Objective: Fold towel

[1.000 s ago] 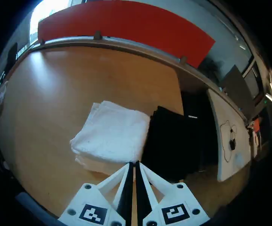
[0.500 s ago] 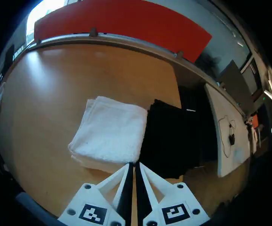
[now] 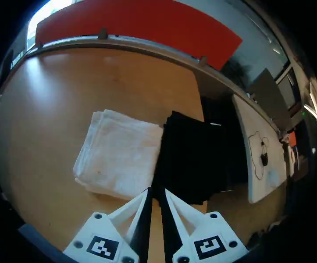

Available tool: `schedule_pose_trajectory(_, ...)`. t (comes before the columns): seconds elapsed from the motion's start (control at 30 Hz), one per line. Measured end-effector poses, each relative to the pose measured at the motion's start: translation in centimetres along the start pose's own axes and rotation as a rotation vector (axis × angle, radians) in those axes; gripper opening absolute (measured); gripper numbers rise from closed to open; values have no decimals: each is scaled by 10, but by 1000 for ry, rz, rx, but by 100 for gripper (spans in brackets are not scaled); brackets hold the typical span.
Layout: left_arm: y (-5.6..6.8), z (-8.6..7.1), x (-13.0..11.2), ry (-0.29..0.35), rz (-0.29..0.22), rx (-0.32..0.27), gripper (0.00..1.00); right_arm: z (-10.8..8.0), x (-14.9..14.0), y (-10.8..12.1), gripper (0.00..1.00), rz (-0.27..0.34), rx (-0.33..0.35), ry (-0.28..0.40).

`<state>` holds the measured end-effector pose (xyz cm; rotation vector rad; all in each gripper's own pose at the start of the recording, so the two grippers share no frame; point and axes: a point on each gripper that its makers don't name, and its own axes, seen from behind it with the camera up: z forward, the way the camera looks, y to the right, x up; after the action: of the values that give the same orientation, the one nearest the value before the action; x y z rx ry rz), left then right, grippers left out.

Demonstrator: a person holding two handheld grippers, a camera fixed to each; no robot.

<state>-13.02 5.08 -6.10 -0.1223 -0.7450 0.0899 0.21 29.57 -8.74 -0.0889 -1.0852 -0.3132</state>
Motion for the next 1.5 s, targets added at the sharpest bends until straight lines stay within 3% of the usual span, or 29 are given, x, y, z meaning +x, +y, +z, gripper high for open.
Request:
schedule_pose_trajectory(0.13,0,0,1,1,-2,0,93,0,-1,2,39,14,-6,4)
schedule_pose_trajectory(0.27,0,1,1,2,-1,-1,93,-2,1,4,84,17,-14,15)
schedule_pose_trajectory(0.33,0,1,2,3,-1,-2,93,-2,3,3,89,15,-15,21)
schedule_pose_trajectory(0.53,1,0,1,4,-4,-4,93,-4,6,0,96,9,-12,29)
schedule_pose_trajectory(0.93,0,-1,2,9,-10,-5,93,-6,13,-5,100,18,-7,50)
schedule_pose_trajectory(1.5,1,-3,4,15,-8,-7,93,-10,18,-16,100,66,3,82)
